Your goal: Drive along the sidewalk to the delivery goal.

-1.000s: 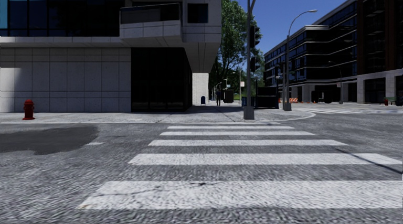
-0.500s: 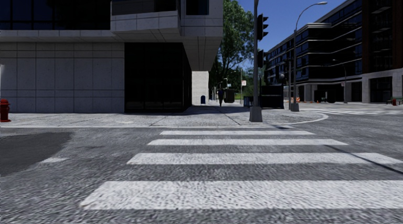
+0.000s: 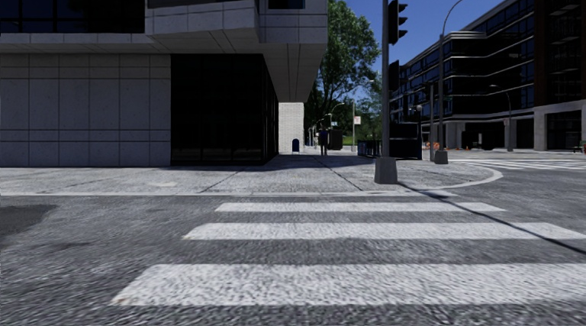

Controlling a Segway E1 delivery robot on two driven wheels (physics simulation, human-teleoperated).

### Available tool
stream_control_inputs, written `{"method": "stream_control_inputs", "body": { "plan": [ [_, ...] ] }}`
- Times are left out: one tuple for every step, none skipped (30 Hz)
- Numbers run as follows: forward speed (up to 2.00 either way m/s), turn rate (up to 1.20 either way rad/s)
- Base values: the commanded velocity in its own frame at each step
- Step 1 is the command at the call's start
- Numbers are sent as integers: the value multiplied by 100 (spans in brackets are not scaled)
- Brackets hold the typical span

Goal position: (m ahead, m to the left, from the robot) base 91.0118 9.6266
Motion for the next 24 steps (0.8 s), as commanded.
{"method": "stream_control_inputs", "body": {
  "plan": [
    [200, 0],
    [200, 0],
    [200, 0],
    [200, -11],
    [200, -16],
    [200, -16],
    [200, -17],
    [200, -17],
    [200, -17],
    [200, -17],
    [200, -17],
    [200, -17],
    [200, -17],
    [200, -17],
    [200, -17],
    [200, -17],
    [200, -15],
    [200, -5],
    [200, 0],
    [200, 0],
    [200, 0],
    [200, 0],
    [200, 0],
    [200, 0]
  ]
}}
